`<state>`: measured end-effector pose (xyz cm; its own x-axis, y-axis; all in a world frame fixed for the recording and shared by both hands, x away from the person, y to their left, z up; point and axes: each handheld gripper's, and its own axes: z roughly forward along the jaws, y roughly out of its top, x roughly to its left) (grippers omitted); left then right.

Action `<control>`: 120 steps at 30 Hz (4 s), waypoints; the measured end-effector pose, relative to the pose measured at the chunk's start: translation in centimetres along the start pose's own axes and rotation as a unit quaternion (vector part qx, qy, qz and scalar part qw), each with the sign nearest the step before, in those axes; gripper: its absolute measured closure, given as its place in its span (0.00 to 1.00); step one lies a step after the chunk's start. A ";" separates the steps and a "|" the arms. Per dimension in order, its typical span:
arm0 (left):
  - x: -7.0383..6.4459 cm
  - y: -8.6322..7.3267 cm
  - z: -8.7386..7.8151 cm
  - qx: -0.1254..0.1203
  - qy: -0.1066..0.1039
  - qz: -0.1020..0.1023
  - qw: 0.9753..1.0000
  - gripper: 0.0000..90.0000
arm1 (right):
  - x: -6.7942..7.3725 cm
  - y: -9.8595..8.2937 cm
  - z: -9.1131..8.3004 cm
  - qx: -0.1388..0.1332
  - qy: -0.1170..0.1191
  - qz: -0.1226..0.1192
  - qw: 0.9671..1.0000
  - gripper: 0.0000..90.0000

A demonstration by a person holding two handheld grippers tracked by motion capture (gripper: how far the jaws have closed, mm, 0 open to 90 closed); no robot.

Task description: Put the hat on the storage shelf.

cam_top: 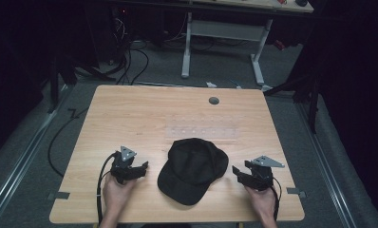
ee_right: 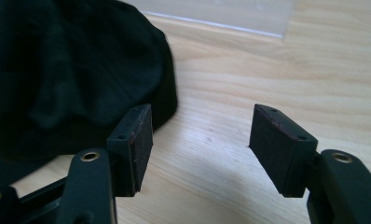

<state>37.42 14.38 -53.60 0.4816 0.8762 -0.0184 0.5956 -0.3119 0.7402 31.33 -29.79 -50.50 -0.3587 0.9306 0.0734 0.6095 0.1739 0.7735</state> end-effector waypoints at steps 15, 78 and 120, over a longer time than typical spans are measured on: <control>0.0 0.0 0.0 0.000 0.000 0.000 1.000 0.30 | 2.4 2.0 -1.3 -0.025 0.045 -0.031 0.998 0.42; 0.1 0.0 0.0 0.000 -0.003 -0.001 1.000 0.30 | 5.5 8.9 5.7 0.040 0.081 -0.046 0.995 0.54; 0.1 0.1 0.1 0.003 -0.005 -0.001 1.000 0.25 | 4.9 9.2 2.2 0.006 0.149 -0.073 0.986 0.94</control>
<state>37.56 14.37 -53.60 0.4867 0.8732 -0.0262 0.6002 -0.3124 0.7363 36.71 -22.96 -44.43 -0.6338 0.7598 0.1451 0.5439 0.3043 0.7821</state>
